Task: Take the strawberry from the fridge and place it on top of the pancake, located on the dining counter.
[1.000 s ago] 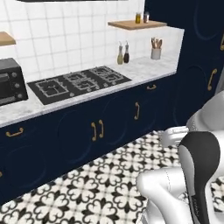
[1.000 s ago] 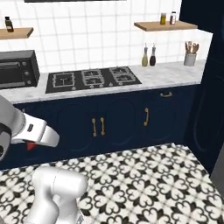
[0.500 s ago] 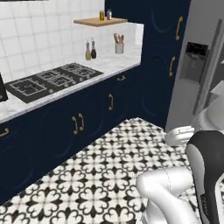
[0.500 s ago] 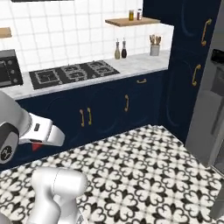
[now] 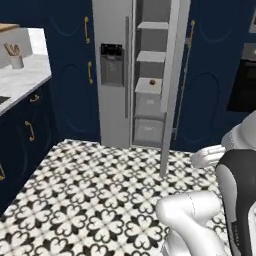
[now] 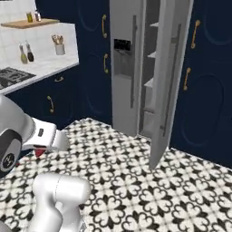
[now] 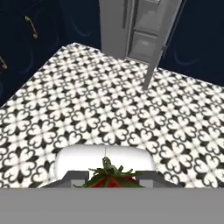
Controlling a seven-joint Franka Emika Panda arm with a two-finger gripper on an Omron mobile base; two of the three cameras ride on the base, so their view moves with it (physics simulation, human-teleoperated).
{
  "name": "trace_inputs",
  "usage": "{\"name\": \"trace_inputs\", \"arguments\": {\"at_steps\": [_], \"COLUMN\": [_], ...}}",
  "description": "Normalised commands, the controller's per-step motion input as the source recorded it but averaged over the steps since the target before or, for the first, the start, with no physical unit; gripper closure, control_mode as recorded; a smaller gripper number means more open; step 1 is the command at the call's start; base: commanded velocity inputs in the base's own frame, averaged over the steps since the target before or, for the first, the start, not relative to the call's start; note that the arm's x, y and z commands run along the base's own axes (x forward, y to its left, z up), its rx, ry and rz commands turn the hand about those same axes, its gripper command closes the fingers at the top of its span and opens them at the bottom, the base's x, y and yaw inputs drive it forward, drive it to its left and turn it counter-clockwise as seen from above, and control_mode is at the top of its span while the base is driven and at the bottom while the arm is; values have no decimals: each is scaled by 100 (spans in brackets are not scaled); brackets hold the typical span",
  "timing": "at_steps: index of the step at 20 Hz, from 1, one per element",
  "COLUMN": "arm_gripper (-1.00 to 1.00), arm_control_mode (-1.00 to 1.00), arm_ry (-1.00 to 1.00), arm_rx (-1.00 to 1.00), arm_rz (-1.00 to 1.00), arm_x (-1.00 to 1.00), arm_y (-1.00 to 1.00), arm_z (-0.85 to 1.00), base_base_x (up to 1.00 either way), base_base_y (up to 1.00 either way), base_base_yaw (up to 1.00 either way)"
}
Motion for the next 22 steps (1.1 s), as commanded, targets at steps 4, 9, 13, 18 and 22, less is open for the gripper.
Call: {"name": "trace_inputs", "arguments": {"at_steps": [4,9,13,18,22], "arm_gripper": [100,100,100,100,100], "arm_control_mode": [100,100,100,100,100], "arm_ry": [0,0,0,0,0], "arm_rx": [0,0,0,0,0], "arm_rz": [0,0,0,0,0], "arm_x": [0,0,0,0,0], "arm_y": [0,0,0,0,0], "arm_z": [0,0,0,0,0], "base_base_x": [0,24,49,77,96], "base_base_y": [0,0,3,0,-7], "base_base_yaw": [-99,-86,-78,-62,-55]}}
